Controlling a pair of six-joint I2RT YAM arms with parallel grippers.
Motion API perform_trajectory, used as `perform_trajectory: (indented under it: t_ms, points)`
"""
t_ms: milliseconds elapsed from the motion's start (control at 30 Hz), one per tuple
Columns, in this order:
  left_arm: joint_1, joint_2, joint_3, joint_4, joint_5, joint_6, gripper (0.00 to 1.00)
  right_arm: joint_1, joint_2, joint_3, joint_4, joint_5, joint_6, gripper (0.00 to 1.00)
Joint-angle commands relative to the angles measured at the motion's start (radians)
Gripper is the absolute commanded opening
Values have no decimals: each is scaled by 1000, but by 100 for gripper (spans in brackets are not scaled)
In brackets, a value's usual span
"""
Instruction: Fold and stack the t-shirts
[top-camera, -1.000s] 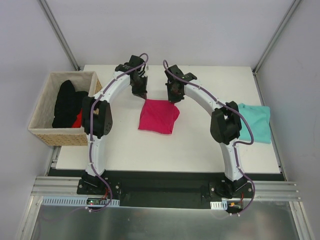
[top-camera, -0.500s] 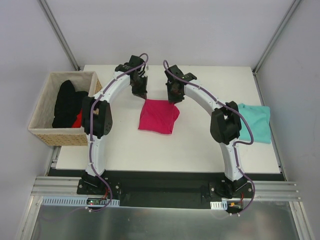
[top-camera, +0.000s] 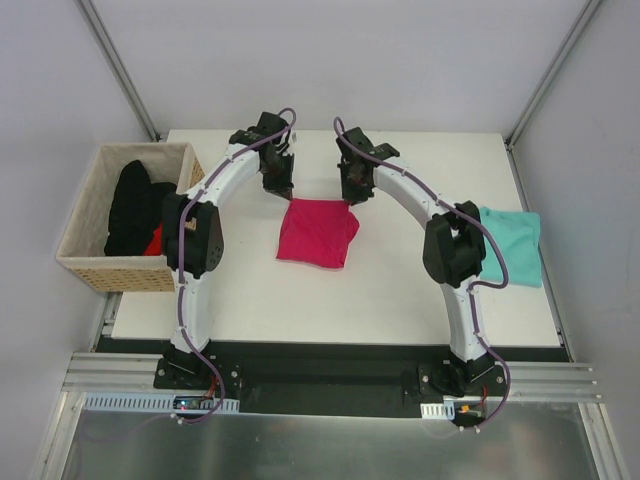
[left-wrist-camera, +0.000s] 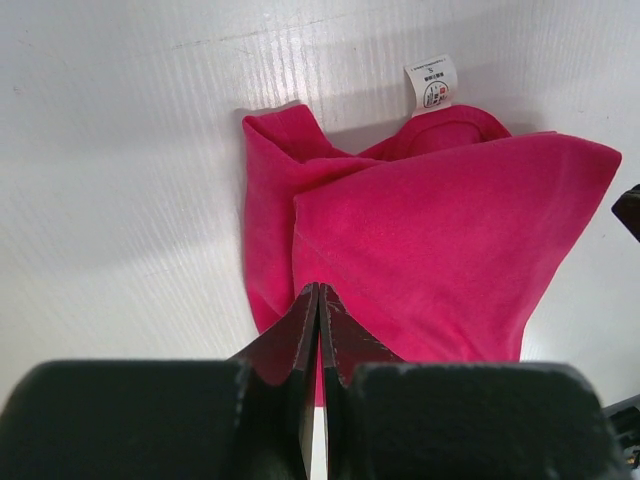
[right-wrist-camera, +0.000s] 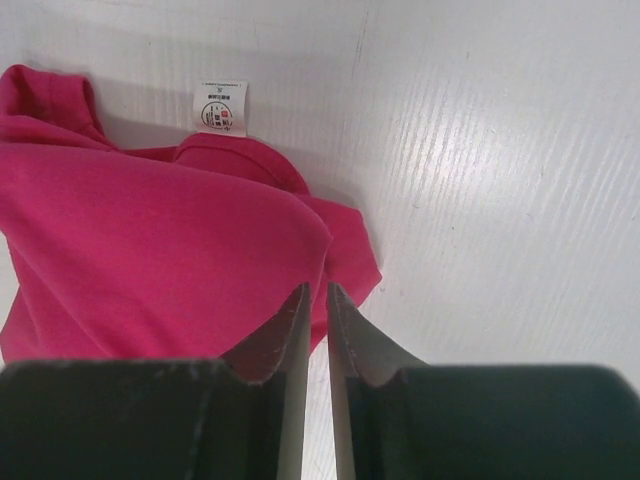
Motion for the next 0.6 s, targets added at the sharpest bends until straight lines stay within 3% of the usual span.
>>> perform_trajectory:
  t_ms: [0,167,333,567]
  points:
    - [1,-74,-5,-5,-8,-1,0,5,-22,7,-12,-24,17,13]
    - [1,-91,-22,-5,-3,-4,0,12,-37,-22,-9,-7,25,12]
    - [1,-113,-69,-7,1,-8,0,12,-38,-35,-6,16,20,25]
    - [-3,-237,-244,4,-26,-44,0,9,-34,10,-17,25,-4,28]
